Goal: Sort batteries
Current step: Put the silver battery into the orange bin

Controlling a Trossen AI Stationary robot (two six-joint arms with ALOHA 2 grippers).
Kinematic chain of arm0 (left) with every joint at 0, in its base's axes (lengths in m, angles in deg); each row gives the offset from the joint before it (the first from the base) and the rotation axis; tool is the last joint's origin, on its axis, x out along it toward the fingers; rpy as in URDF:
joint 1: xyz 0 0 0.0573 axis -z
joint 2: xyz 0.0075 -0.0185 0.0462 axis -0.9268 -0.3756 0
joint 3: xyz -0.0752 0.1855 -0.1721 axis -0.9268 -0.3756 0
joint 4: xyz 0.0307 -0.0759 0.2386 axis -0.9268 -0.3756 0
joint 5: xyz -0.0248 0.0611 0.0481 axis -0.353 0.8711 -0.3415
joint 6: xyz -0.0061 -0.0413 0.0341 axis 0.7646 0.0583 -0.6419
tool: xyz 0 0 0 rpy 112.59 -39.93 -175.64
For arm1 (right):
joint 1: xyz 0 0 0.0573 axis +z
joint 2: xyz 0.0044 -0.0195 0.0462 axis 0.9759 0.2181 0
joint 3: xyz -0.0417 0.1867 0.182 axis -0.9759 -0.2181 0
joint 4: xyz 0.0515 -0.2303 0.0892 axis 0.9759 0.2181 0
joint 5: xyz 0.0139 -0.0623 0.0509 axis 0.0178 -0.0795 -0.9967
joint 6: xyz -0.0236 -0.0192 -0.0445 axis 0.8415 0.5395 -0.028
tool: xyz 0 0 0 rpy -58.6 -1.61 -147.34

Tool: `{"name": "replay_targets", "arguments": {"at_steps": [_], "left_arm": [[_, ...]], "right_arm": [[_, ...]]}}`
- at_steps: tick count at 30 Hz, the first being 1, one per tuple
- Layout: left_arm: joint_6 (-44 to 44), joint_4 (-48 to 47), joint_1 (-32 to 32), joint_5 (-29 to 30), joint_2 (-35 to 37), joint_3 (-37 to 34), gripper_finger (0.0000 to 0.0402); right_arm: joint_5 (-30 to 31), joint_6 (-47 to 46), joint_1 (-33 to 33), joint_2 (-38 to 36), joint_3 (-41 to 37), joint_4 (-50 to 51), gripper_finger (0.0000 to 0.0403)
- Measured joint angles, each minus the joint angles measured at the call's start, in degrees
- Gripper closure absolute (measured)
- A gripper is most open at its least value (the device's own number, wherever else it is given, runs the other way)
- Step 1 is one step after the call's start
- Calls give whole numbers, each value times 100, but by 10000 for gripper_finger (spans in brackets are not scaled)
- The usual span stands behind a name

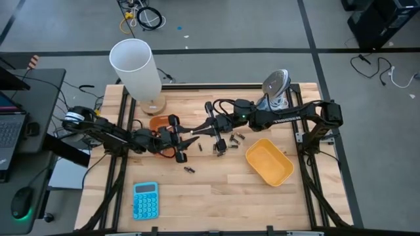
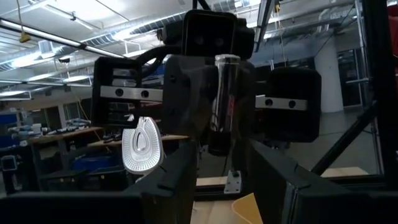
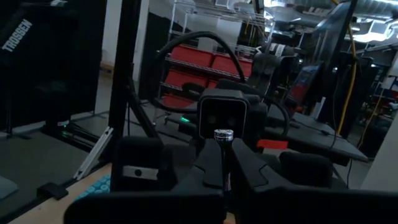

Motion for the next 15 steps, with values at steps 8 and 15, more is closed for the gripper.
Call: {"name": "replay_targets", "arguments": {"at_steps": [8,15], "left_arm": [[19,19,0,0,0,-2,261],[46,212,0,2,2,-7,261]], "right_arm": [[0,17,-2,0,0,45,403],[0,34,-2,0,0,50,403]]}}
